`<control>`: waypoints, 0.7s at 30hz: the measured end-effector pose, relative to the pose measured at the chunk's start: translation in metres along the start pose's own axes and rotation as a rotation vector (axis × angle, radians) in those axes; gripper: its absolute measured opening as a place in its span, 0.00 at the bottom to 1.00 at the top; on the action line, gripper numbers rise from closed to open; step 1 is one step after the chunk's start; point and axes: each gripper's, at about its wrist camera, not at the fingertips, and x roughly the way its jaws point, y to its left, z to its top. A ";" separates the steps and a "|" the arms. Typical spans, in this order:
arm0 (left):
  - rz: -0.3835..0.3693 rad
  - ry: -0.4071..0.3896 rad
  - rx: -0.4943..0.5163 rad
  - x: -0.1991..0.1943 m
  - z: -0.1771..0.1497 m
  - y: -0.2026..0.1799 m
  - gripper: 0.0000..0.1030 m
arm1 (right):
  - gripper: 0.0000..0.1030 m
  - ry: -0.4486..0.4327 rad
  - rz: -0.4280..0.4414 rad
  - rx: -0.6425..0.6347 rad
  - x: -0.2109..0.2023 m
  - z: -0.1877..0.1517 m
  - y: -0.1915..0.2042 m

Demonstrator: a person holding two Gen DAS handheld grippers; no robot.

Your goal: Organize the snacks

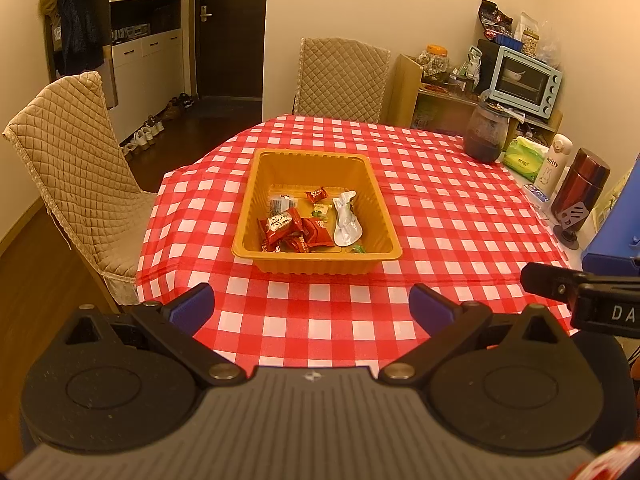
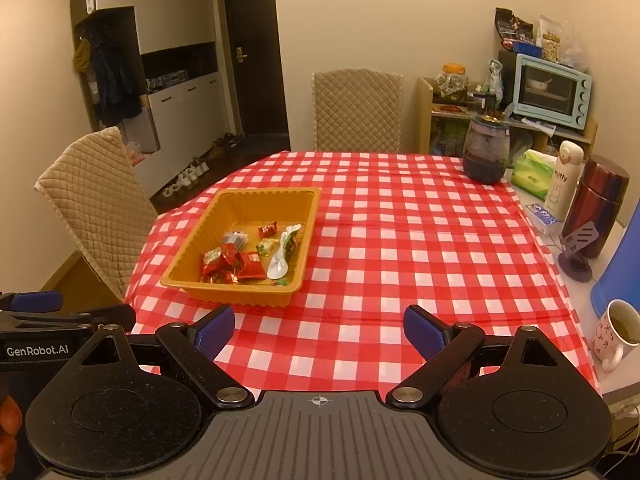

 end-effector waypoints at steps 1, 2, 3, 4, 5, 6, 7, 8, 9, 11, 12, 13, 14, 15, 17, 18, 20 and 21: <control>0.000 -0.001 0.000 0.000 0.000 0.000 1.00 | 0.88 0.000 -0.001 0.001 0.000 0.000 0.000; 0.000 0.000 0.000 0.000 0.000 -0.001 1.00 | 0.88 0.001 0.000 0.002 -0.001 0.000 -0.001; -0.001 0.000 0.000 0.000 0.000 -0.001 1.00 | 0.88 0.002 0.000 0.003 -0.001 -0.001 -0.001; -0.002 0.001 0.001 0.000 0.000 -0.001 1.00 | 0.88 0.003 0.001 0.004 -0.001 -0.001 -0.002; -0.002 0.002 0.001 0.000 0.000 -0.001 1.00 | 0.88 0.004 0.002 0.004 -0.001 -0.001 -0.001; -0.003 0.003 0.001 0.001 0.000 -0.002 1.00 | 0.88 0.005 0.002 0.004 0.000 -0.001 -0.002; -0.004 0.005 0.001 0.001 0.000 -0.002 1.00 | 0.88 0.006 0.002 0.005 0.001 0.000 -0.002; -0.005 0.005 0.001 0.001 0.000 -0.002 1.00 | 0.88 0.007 0.003 0.005 0.001 -0.001 -0.002; -0.004 0.005 0.001 0.001 0.000 -0.002 1.00 | 0.88 0.008 0.003 0.005 0.001 -0.001 -0.002; -0.004 0.004 0.002 0.001 0.000 -0.002 1.00 | 0.88 0.008 0.003 0.004 0.001 -0.001 -0.002; -0.005 0.004 0.002 0.001 0.000 -0.002 1.00 | 0.88 0.007 0.003 0.005 0.001 -0.001 -0.002; -0.004 0.004 0.001 0.001 0.000 -0.002 1.00 | 0.88 0.007 0.003 0.005 0.001 -0.001 -0.002; -0.004 0.004 0.001 0.001 0.000 -0.002 1.00 | 0.88 0.008 0.003 0.005 0.001 -0.001 -0.002; -0.004 0.004 0.001 0.002 0.000 -0.002 1.00 | 0.88 0.008 0.003 0.004 0.002 -0.001 -0.002; -0.004 0.004 0.002 0.001 0.000 -0.002 1.00 | 0.88 0.007 0.003 0.004 0.001 -0.001 -0.002; -0.004 0.005 0.002 0.001 0.000 -0.002 1.00 | 0.88 0.007 0.003 0.004 0.001 -0.001 -0.002; -0.004 0.004 0.001 0.001 0.000 -0.002 1.00 | 0.88 0.008 0.003 0.004 0.001 -0.001 -0.002; -0.003 0.005 0.000 0.001 0.000 -0.002 1.00 | 0.88 0.008 0.004 0.005 0.001 -0.001 -0.002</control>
